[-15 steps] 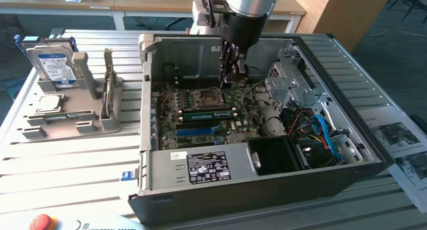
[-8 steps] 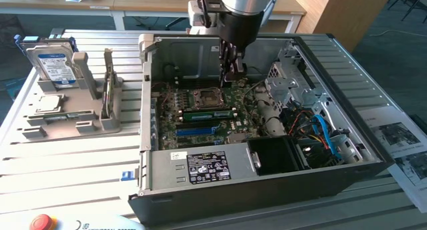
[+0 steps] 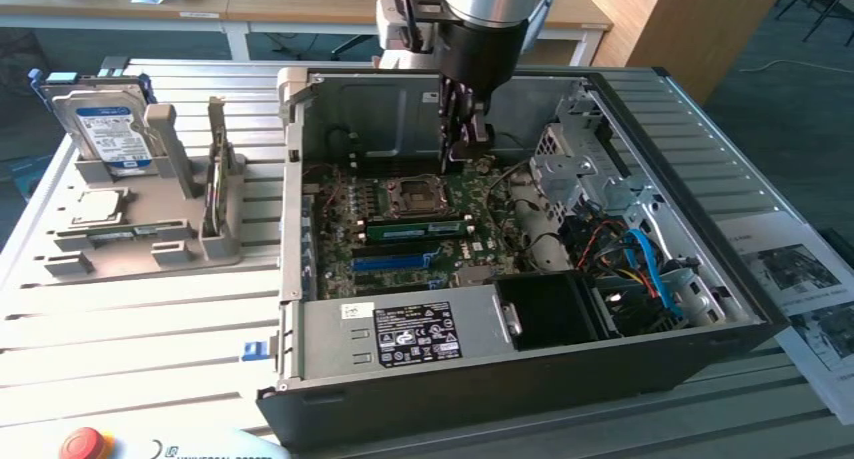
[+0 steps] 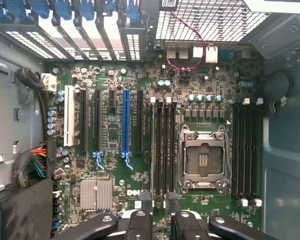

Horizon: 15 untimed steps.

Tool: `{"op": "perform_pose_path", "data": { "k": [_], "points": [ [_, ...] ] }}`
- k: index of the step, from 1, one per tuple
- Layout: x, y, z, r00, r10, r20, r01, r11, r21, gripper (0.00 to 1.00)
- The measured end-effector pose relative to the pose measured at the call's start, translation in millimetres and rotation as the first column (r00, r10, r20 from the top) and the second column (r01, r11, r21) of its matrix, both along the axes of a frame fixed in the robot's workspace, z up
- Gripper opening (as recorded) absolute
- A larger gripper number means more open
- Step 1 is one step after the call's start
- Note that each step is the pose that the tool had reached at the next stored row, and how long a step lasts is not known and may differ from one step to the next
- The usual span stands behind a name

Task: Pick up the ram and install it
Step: 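Press down the ram until it locks into place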

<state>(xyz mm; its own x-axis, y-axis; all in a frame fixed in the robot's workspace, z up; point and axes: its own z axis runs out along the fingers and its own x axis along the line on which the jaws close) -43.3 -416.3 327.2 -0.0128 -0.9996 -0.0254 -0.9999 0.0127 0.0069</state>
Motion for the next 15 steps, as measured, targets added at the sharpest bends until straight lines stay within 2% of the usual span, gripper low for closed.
{"op": "perform_pose_path", "data": {
  "k": [12, 14, 15],
  "points": [
    [0.0, 0.0, 0.0, 1.0000, 0.000, 0.0000, 0.000, 1.0000, 0.0000, 0.24],
    [0.0, 0.0, 0.0, 1.0000, 0.000, 0.0000, 0.000, 1.0000, 0.0000, 0.11],
    [0.0, 0.0, 0.0, 1.0000, 0.000, 0.0000, 0.000, 1.0000, 0.0000, 0.11]
  ]
}}
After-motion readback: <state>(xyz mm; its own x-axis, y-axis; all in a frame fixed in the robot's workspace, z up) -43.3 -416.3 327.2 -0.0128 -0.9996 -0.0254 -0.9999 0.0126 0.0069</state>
